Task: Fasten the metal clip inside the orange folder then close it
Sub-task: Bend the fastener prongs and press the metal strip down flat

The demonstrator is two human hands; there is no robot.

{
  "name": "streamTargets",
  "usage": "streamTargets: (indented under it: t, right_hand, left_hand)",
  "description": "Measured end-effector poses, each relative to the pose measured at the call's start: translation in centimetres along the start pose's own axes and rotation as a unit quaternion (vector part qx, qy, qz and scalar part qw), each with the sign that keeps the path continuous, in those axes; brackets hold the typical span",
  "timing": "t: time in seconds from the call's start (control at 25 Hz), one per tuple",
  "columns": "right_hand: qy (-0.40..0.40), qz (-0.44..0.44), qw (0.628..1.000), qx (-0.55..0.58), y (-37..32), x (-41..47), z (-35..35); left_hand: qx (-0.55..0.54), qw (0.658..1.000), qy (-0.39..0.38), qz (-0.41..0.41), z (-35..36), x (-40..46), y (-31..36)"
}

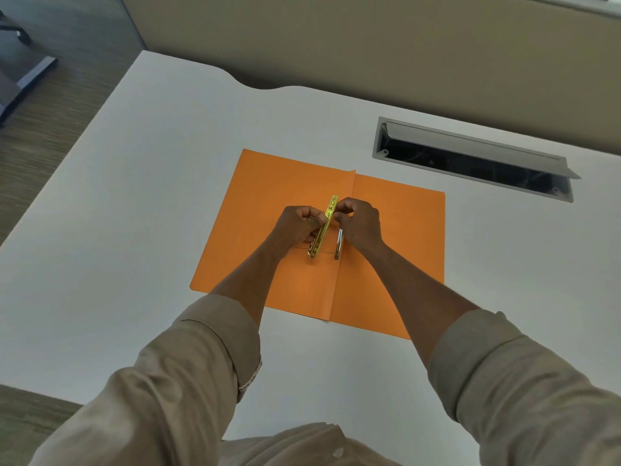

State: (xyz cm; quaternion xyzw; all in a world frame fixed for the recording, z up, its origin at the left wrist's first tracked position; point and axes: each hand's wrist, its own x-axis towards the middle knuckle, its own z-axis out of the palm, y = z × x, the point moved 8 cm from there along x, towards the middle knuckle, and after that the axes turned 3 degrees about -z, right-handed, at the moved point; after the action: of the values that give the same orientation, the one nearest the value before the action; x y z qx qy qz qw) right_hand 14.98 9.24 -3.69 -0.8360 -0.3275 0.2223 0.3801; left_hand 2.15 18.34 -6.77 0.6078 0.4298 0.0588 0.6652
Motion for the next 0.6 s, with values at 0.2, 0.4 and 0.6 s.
streamTargets:
  t: [0.2,0.4,0.6]
  right_hand:
    - [0.058,0.041,0.995,0.073,0.7,-1.7,-1.2]
    - [0.004,-0.040,0.996,0.075,1.7,-7.5,0.0]
    - [-0.059,-0.100,0.993,0.015,0.9,-8.4,1.7]
  left_hand:
    - [-0.007,1.000,0.008,-0.006,0.1,0.1,0.0]
    - [-0.015,1.000,0.011,-0.007,0.1,-0.1,0.0]
    - [-0.013,1.000,0.013,-0.012,0.1,-0.3,0.0]
